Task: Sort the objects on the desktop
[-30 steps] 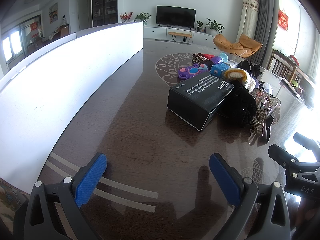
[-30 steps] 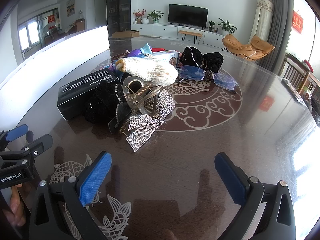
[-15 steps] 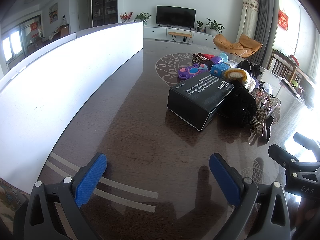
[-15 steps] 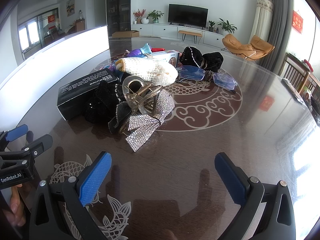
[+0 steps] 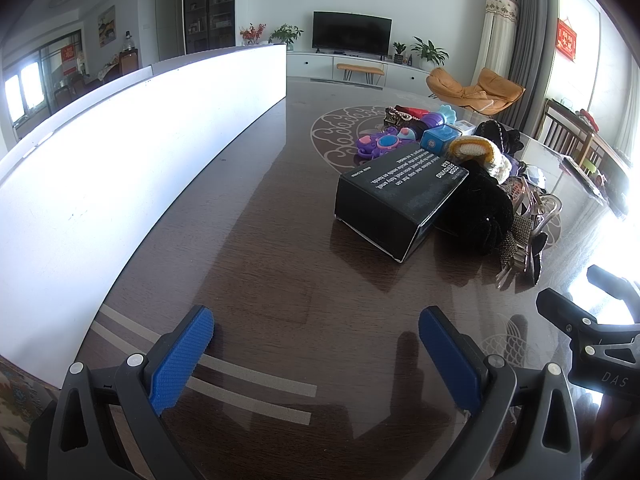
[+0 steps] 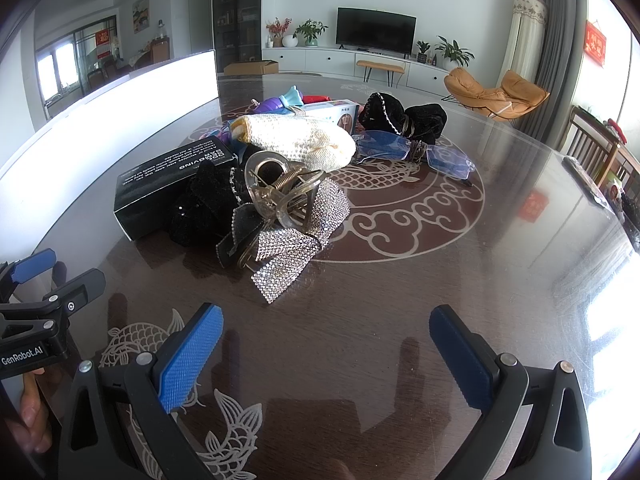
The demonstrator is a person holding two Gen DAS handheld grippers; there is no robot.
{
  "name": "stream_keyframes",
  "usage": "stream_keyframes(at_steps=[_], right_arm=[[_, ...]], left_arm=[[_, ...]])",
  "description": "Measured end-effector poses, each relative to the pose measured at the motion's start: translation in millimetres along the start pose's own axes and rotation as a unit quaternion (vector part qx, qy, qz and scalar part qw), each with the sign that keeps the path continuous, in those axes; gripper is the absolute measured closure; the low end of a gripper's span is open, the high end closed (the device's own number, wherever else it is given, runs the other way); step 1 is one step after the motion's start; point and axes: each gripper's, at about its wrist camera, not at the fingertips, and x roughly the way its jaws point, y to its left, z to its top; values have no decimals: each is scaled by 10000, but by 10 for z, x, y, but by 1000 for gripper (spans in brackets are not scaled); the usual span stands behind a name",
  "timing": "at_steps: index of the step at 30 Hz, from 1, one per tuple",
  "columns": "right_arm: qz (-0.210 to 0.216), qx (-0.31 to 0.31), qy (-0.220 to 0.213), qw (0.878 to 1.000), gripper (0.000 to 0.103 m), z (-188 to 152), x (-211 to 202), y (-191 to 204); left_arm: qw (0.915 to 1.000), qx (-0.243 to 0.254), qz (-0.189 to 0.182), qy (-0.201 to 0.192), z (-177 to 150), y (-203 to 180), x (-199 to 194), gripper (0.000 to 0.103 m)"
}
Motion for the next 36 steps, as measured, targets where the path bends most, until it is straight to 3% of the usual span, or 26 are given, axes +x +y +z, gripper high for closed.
stream_keyframes(at_steps=[36], right_arm=[[-8,1,60,10000,0,-23,14,4]], left_arm=[[10000,3,10,0,1,-2,-6,0]])
